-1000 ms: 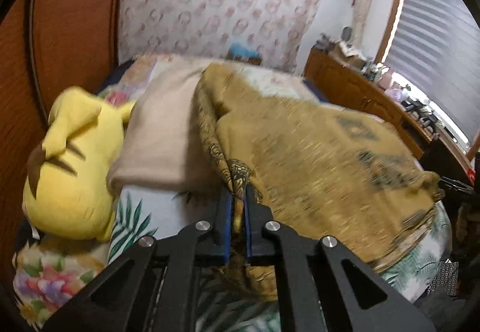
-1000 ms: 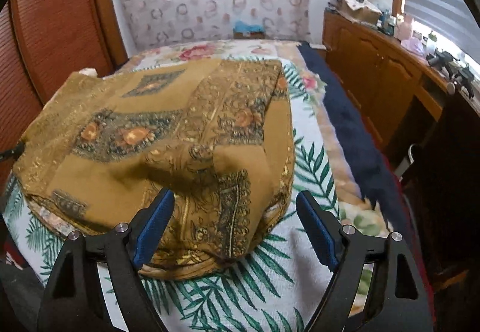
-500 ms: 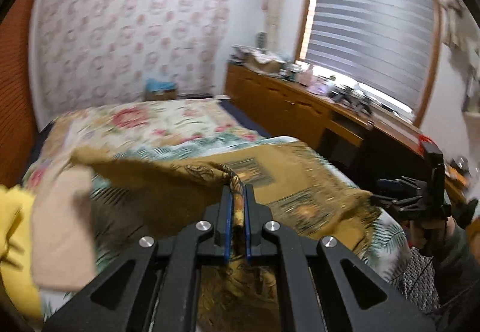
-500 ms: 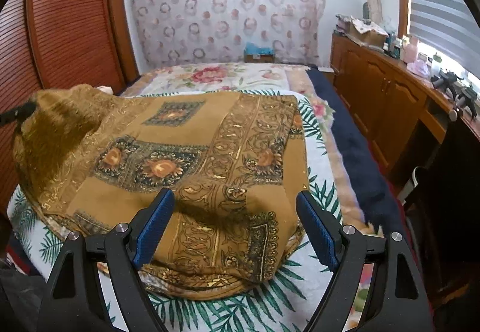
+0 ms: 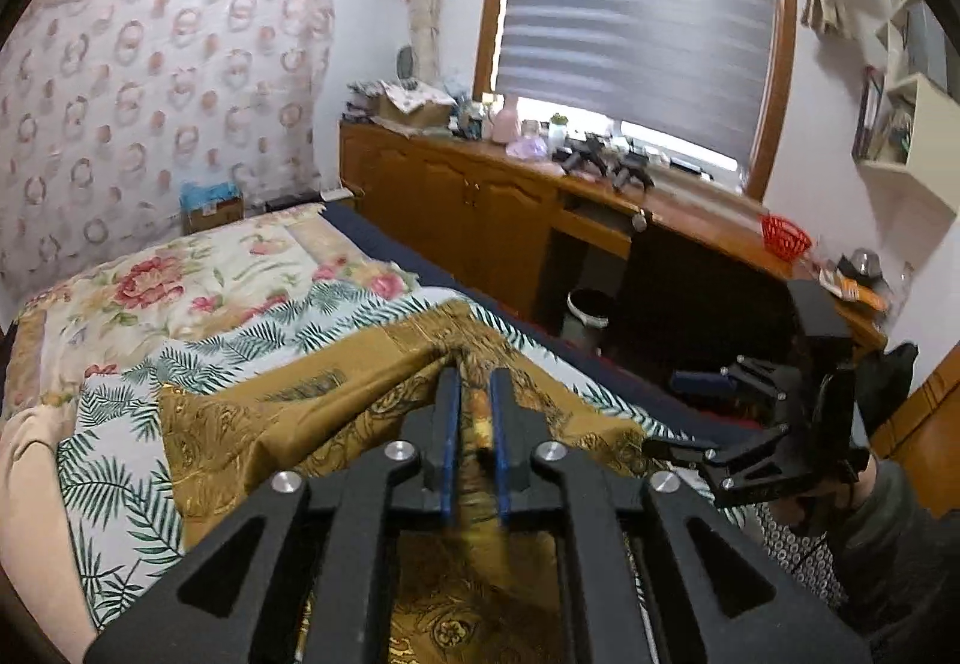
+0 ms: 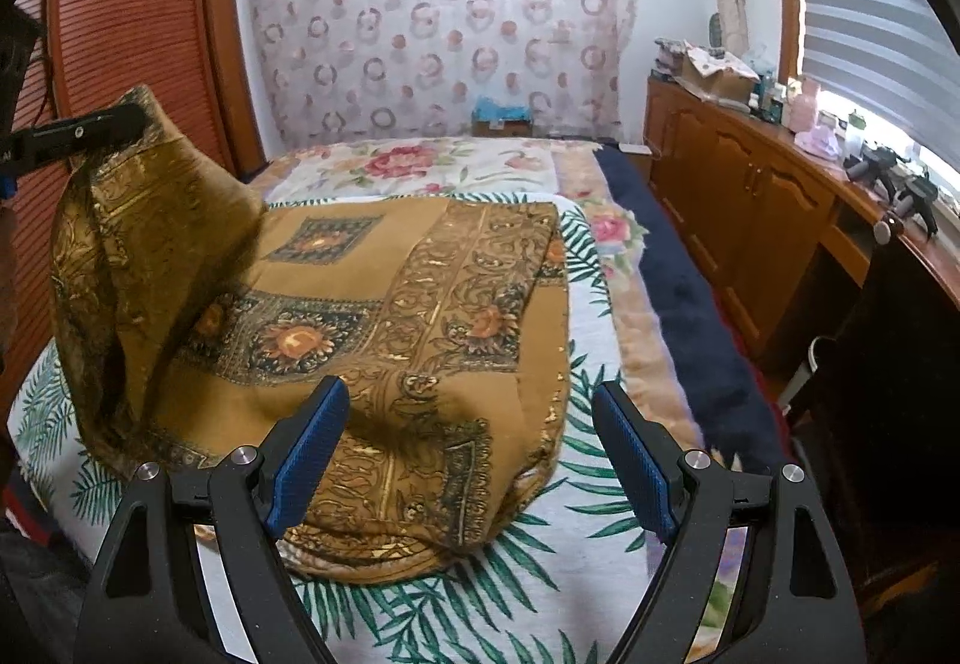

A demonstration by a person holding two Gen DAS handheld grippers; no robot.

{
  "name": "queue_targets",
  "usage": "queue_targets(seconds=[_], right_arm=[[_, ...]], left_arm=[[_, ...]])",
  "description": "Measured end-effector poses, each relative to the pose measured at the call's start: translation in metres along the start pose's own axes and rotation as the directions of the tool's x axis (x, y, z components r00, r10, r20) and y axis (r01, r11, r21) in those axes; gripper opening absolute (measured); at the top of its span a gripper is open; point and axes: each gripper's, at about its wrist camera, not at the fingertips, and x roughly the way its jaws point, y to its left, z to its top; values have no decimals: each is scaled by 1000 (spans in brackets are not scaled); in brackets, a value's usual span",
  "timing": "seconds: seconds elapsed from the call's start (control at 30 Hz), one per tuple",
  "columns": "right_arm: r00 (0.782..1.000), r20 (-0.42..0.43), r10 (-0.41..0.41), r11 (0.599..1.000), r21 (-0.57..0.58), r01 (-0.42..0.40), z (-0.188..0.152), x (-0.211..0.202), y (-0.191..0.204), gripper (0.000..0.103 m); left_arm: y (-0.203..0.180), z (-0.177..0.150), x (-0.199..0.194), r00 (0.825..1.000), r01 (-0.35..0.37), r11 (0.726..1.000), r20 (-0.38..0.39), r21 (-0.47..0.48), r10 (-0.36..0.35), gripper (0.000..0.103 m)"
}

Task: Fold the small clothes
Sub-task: 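Grasp the shirt's side with the left tool and drag it toward the right tool, then open the left tool and release the shirt onto the bed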

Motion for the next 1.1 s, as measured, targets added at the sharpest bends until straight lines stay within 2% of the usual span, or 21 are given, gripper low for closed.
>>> queue_targets(seconds=[0.13, 0.23, 0.43, 0.6, 0.83, 1.1], right_arm=[[1000, 2, 6, 1000, 8, -6, -1, -1, -3, 85], [1000, 0, 7, 1000, 6, -7, -1, -1, -3, 85], [1000, -8, 31, 999, -13, -31, 4, 8, 7, 85], [997, -32, 68, 996, -62, -70, 11, 25, 27, 85], [987, -104, 124, 980, -141, -138, 14, 59, 61, 85], [980, -171, 106, 968, -209, -141, 13, 96, 85, 85]], left_arm=[[-5, -10, 4, 999, -10, 1000, -41, 13, 11, 28], [0, -20, 5, 998, -37, 999, -57, -6, 37, 30], [27, -53, -5, 992, -108, 991, -79, -73, 102, 31], [46, -83, -13, 974, -213, 971, -102, -105, 202, 31], [68, -122, -15, 961, -259, 950, -143, -177, 235, 31], [83, -142, -22, 954, -284, 936, -160, -207, 254, 31]])
